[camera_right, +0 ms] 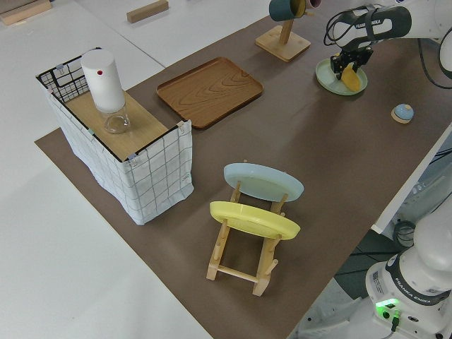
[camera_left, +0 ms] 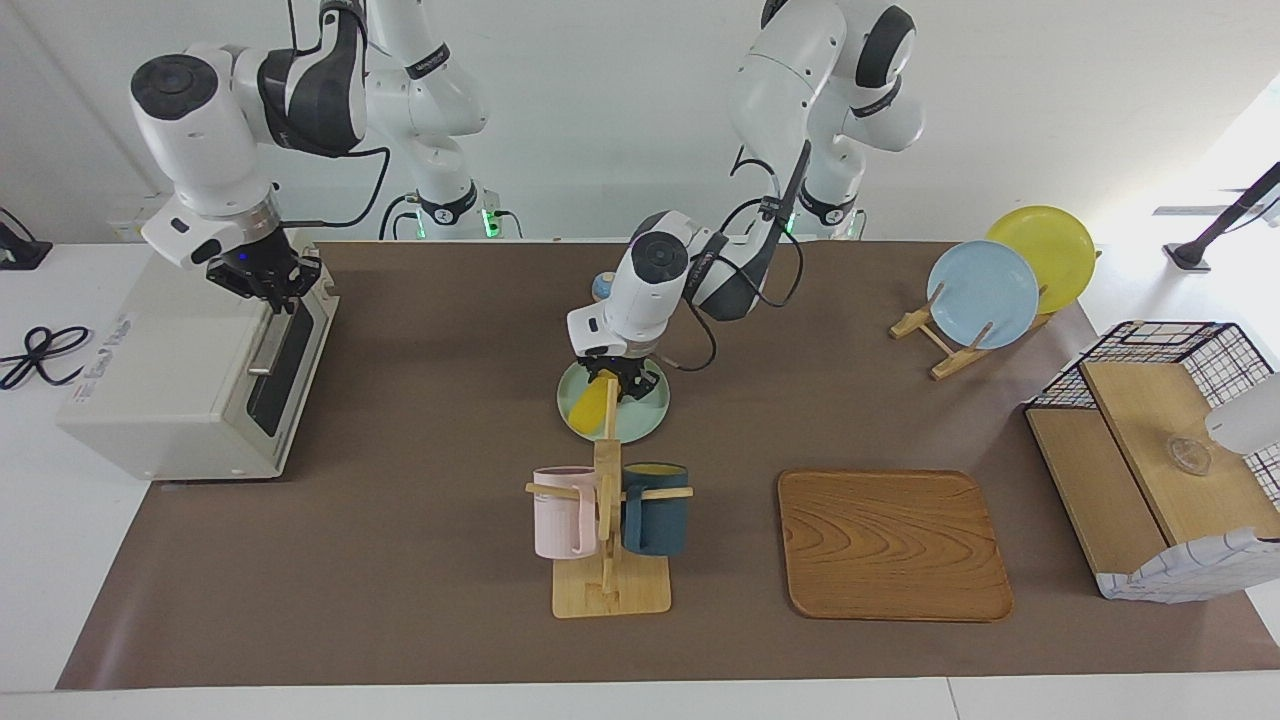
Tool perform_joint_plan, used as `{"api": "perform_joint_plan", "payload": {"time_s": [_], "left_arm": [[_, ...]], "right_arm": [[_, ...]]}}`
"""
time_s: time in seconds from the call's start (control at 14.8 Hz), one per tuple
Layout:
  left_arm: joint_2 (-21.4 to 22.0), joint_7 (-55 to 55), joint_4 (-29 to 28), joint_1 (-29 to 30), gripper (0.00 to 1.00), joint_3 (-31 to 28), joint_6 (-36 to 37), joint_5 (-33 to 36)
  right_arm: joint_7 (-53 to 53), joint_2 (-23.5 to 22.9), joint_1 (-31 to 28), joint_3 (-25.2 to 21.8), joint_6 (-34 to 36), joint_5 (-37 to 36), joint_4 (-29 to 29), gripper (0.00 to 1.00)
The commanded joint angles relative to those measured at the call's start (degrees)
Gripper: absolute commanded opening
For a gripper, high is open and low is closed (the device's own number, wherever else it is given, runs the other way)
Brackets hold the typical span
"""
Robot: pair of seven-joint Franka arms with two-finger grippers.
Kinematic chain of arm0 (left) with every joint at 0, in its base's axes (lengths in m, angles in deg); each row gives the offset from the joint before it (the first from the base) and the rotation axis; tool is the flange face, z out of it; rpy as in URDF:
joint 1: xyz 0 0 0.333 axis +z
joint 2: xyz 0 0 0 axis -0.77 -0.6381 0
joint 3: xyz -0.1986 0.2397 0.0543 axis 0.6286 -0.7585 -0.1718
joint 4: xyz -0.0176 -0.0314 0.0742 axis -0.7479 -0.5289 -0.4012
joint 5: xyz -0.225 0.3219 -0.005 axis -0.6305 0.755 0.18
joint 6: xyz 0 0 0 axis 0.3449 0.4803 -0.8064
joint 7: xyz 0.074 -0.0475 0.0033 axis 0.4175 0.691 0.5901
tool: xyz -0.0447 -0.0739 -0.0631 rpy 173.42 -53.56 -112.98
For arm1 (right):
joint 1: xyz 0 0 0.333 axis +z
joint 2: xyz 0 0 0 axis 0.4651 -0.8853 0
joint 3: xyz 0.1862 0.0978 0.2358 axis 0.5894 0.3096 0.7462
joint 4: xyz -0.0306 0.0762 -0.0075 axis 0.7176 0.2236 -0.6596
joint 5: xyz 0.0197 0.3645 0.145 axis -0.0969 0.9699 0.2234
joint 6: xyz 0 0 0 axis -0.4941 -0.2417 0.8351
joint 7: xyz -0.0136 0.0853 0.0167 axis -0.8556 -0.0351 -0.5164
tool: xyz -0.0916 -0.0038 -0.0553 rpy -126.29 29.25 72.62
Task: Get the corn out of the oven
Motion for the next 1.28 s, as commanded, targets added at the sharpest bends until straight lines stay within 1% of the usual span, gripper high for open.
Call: {"api": "perform_joint_plan", "payload": {"time_s": [0.0, 0.07, 0.13, 0.2, 0.27, 0.34, 0.47, 0.54, 0.61, 0.74, 0.81, 0.94, 1.08, 1.15, 1.21], "left_arm": [[0.70, 0.14, 2.00, 1.61, 0.00, -0.39, 3.82, -2.18], [0.87, 0.14, 2.88, 2.40, 0.00, -0.39, 5.23, -2.54], [1.40, 0.14, 3.50, 3.45, 0.00, -0.39, 7.07, -2.72], [2.80, 0.06, 3.59, 4.77, 0.00, -0.56, 8.92, -2.81], [4.55, 0.06, 3.33, 6.35, 0.00, -0.56, 10.24, -2.81], [5.96, 0.06, 3.24, 8.19, 0.00, -0.56, 11.82, -2.81], [7.90, 0.32, 3.33, 11.79, 0.00, -0.56, 13.85, -2.89], [8.26, 0.58, 3.33, 13.03, 0.00, -0.74, 14.03, -2.81], [8.26, 0.58, 3.42, 14.70, 0.00, -0.83, 14.03, -2.81], [8.08, 0.58, 3.50, 17.86, 0.00, -0.91, 13.77, -2.02], [7.91, 0.58, 3.50, 19.53, 0.00, -1.18, 13.51, -1.84], [7.47, 0.32, 3.59, 22.00, 0.00, -2.05, 12.72, 0.78], [6.86, 0.23, 3.68, 25.33, 0.00, -1.97, 11.75, 3.77], [5.46, 0.14, 4.81, 26.48, 0.00, -2.06, 11.66, 4.13], [3.53, -0.12, 7.35, 28.06, 0.00, -1.97, 11.83, 4.49]], "right_arm": [[4.09, -5.91, 2.85, 0.71, 7.91, 1.93, 11.52, 0.13], [4.28, -6.71, 3.64, 0.71, 9.84, 2.63, 13.80, 0.13], [4.45, -7.50, 4.09, 0.62, 12.82, 5.24, 16.79, 0.12], [5.32, -8.81, 4.26, 0.71, 16.07, 7.53, 20.12, 0.11], [6.20, -9.35, 4.35, 0.71, 17.93, 8.42, 21.29, 0.13], [6.47, -9.44, 4.70, 0.71, 18.38, 8.87, 21.04, 0.26], [6.56, -9.00, 6.02, 0.71, 18.91, 8.96, 20.86, 0.46], [6.56, -8.74, 6.11, 0.71, 18.91, 8.96, 20.86, 0.49], [6.48, -8.56, 6.11, 0.88, 19.00, 8.87, 20.86, 0.54], [6.47, -8.39, 5.68, 1.41, 19.35, 8.79, 20.33, 0.55], [6.47, -8.30, 5.93, 1.41, 19.35, 8.78, 20.16, 0.63], [6.47, -7.86, 7.86, 0.54, 19.18, 8.35, 19.98, 1.00], [6.74, -7.68, 8.83, -0.78, 19.44, 8.26, 19.98, 1.00], [7.35, -7.60, 10.05, -1.13, 19.35, 8.00, 19.98, 1.00], [7.61, -6.90, 10.50, -1.92, 19.18, 7.91, 19.63, 1.00]]}}
